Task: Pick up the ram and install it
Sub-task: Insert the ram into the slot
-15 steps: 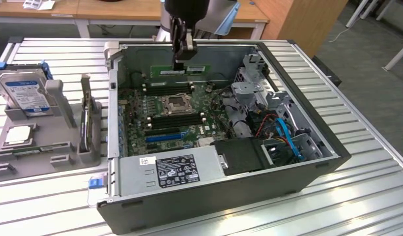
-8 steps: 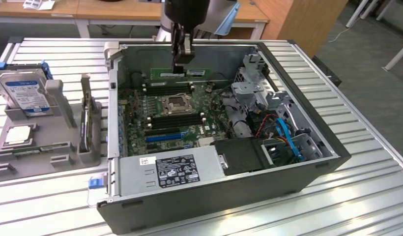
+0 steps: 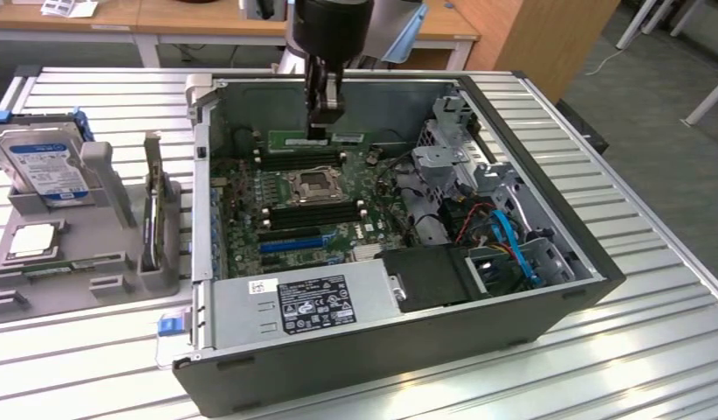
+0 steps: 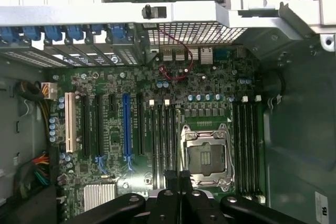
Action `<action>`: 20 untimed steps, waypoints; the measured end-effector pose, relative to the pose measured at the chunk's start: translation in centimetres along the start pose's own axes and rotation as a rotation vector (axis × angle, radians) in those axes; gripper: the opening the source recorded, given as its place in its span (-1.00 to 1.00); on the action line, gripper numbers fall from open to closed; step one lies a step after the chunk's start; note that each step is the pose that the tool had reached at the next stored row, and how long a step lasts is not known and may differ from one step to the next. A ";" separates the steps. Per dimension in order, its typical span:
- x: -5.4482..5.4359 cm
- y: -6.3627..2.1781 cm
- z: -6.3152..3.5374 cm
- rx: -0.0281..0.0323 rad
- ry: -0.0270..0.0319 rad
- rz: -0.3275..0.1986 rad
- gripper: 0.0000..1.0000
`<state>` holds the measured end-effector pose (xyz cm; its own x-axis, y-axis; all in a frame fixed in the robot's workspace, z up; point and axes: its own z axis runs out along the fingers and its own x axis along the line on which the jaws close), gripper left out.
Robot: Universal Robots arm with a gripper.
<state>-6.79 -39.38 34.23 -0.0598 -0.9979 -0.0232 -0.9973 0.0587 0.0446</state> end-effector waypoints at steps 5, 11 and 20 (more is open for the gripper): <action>0.0 -0.03 0.89 0.0038 0.0008 0.003 -0.76; 0.0 -0.08 1.77 0.0157 0.0054 0.004 -0.76; 0.1 0.28 3.09 0.0308 0.0104 0.004 -0.76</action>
<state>-7.22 -39.38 31.16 -0.0633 -0.9979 -0.0127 -0.9979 0.0631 0.0138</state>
